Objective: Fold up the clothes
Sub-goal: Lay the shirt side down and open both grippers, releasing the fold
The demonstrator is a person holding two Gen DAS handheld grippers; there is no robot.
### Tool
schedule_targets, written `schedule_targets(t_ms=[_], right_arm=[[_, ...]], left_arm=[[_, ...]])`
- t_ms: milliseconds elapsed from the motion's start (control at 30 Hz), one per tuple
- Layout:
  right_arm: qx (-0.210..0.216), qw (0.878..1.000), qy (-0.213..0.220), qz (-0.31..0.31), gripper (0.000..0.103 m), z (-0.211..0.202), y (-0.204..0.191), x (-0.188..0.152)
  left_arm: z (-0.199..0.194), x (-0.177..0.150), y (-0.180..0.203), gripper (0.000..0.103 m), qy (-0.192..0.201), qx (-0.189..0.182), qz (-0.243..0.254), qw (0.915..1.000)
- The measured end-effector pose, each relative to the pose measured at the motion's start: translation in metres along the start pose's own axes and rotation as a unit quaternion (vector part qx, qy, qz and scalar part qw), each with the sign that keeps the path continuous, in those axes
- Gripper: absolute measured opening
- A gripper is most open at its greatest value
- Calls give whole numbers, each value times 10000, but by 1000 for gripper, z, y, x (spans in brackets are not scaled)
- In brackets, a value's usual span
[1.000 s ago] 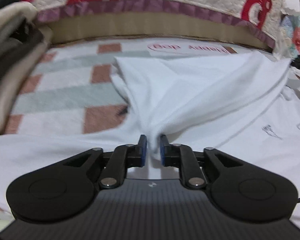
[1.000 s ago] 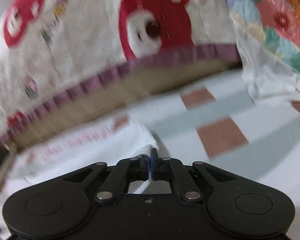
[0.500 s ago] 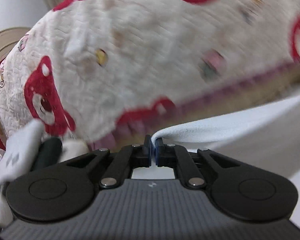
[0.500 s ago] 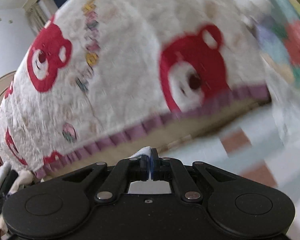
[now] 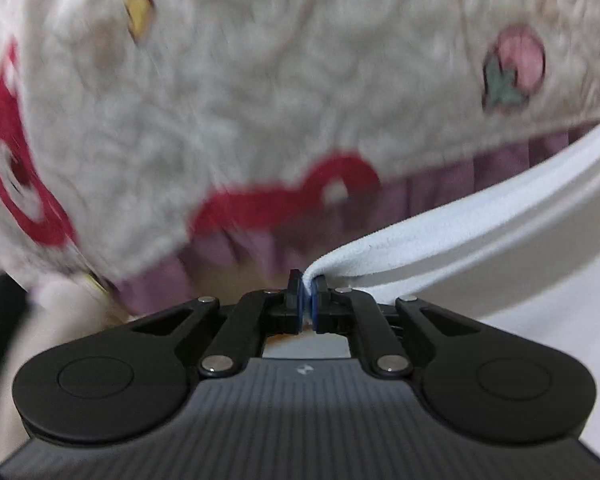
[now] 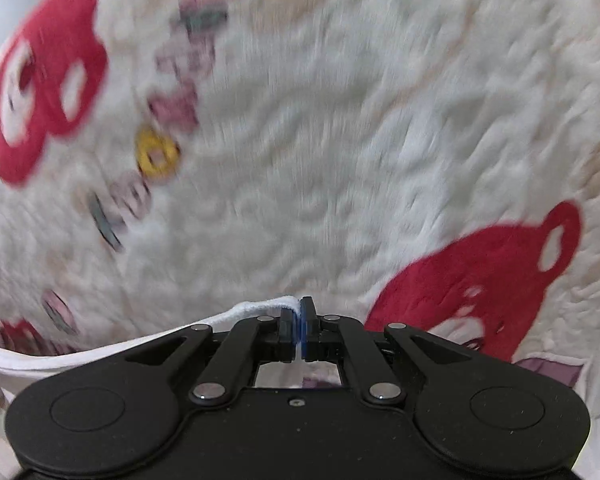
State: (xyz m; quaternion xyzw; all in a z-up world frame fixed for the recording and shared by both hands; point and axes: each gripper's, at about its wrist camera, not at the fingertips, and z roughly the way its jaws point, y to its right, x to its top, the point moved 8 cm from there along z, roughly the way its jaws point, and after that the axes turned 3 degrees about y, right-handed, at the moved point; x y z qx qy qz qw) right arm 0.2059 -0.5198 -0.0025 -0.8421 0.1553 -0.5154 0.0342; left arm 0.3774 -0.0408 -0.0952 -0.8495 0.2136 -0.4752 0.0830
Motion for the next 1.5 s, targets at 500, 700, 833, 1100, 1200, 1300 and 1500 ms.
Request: schedule_targets(t_ms=[500, 700, 833, 1100, 1200, 1300, 1500], right_arm=[[263, 9702, -996, 2191, 52, 27, 76, -100], [284, 9556, -957, 2773, 55, -45, 90, -172], [258, 9613, -1105, 2509, 55, -86, 82, -211], [379, 9850, -1149, 1232, 43, -75, 40, -222], [127, 9915, -1083, 704, 44, -58, 35, -229], [391, 9903, -1111, 737, 44, -47, 30, -238], [378, 9945, -752, 624, 5, -69, 39, -221]], left_arm=[[8, -76, -9, 55, -758, -1428, -2962, 9414], [-26, -111, -27, 56, -739, -1272, -2370, 9603], [-63, -130, 7, 56, -875, -2047, -1961, 9550], [-90, -162, 65, 58, -1105, -2442, -1609, 9499], [-89, -168, 77, 58, -1178, -2416, -1434, 9525], [-90, -172, 83, 58, -1226, -2376, -1349, 9541], [-96, -176, 89, 57, -1148, -2238, -1020, 9625]])
